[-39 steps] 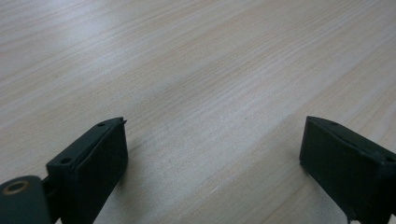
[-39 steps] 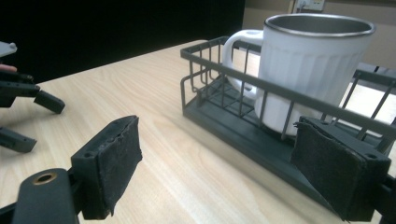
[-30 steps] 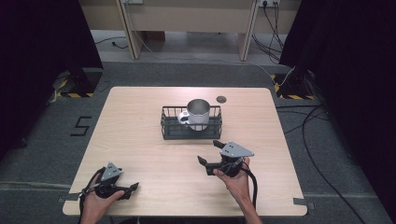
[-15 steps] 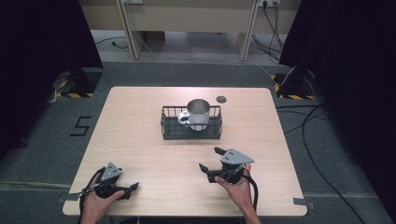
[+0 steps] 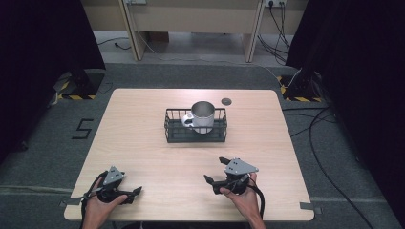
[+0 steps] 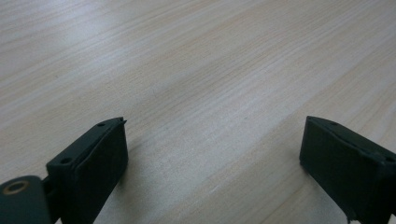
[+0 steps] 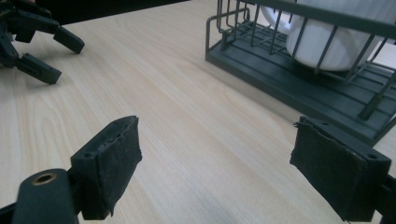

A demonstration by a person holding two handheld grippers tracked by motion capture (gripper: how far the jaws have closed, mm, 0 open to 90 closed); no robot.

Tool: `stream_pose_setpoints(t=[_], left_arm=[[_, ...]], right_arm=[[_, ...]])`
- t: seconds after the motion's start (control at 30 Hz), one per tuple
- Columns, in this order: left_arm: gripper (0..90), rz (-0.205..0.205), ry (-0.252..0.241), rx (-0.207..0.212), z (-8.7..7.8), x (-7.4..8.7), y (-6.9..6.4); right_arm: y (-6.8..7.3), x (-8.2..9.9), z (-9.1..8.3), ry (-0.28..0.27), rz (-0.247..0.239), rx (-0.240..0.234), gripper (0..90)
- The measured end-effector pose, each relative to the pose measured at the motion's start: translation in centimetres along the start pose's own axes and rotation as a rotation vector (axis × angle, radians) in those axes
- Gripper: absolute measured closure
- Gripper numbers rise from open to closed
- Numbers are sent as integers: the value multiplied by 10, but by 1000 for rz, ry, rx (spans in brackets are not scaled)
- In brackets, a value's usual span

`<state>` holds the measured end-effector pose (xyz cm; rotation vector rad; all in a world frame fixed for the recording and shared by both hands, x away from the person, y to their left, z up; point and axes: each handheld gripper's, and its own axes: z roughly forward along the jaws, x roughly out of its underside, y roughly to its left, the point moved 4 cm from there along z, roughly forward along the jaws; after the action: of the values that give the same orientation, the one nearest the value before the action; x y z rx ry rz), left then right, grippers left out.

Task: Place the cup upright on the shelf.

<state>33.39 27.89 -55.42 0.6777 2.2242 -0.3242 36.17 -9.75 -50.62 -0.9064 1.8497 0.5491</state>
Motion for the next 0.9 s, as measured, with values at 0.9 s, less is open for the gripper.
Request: stream_pose_setpoints(t=[0.9], left_arm=[[70, 0, 1, 0, 0, 0, 0]], right_arm=[[8, 29, -7, 110, 23, 0, 152]])
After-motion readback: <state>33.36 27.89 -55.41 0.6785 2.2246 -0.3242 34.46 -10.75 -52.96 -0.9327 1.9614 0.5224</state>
